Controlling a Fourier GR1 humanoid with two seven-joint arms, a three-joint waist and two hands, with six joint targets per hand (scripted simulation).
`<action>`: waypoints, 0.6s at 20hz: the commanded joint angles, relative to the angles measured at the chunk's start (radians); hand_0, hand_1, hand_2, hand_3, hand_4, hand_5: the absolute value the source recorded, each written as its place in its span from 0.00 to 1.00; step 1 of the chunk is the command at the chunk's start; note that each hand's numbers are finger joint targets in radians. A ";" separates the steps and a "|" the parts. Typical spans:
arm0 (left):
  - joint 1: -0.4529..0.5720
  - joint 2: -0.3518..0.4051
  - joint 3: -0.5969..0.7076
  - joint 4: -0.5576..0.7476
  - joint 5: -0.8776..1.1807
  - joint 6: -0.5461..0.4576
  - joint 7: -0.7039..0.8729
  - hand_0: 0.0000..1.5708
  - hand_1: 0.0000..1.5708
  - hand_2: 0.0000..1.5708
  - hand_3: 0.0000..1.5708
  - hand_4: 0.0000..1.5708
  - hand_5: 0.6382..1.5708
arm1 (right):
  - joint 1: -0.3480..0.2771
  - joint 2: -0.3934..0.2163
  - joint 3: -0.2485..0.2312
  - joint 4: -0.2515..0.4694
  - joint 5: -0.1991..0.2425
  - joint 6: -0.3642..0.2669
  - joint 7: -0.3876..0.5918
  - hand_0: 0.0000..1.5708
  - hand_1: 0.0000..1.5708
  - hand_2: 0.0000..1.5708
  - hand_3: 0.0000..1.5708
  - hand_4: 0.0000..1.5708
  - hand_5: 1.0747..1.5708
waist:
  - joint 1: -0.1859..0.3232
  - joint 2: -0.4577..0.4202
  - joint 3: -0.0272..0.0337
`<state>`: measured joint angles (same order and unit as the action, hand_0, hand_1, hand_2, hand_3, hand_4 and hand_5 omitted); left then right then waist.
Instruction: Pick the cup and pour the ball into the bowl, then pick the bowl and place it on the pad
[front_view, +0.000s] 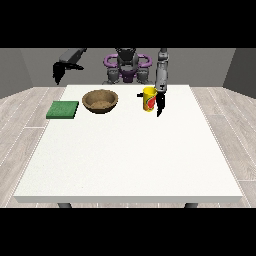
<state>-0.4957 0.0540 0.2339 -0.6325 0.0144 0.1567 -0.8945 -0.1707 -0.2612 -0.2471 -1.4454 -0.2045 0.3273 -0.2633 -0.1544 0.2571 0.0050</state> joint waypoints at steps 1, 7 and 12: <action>0.026 0.006 -0.046 0.035 -0.112 0.161 -0.102 0.79 0.79 1.00 1.00 0.85 0.70 | -0.022 0.036 0.008 -0.017 -0.001 -0.033 -0.003 0.00 0.00 0.00 0.00 0.00 1.00 | -0.021 0.040 -0.0054; 0.068 -0.051 -0.051 0.032 -0.134 0.290 -0.100 0.84 0.84 1.00 1.00 0.94 0.66 | -0.042 -0.056 -0.048 -0.017 -0.048 0.022 0.039 0.00 0.00 0.00 0.00 0.00 1.00 | -0.050 0.035 -0.0056; 0.056 0.011 -0.168 -0.022 -0.262 0.294 0.169 0.85 0.85 1.00 1.00 0.98 0.71 | 0.008 -0.066 -0.063 0.132 -0.025 0.014 0.086 0.00 0.00 0.00 0.00 0.00 1.00 | 0.041 -0.194 -0.0035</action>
<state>-0.4524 0.0557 0.1483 -0.6597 -0.1557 0.4088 -0.8616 -0.1758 -0.3213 -0.2990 -1.3826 -0.2345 0.3586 -0.2281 -0.1591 0.1853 0.0084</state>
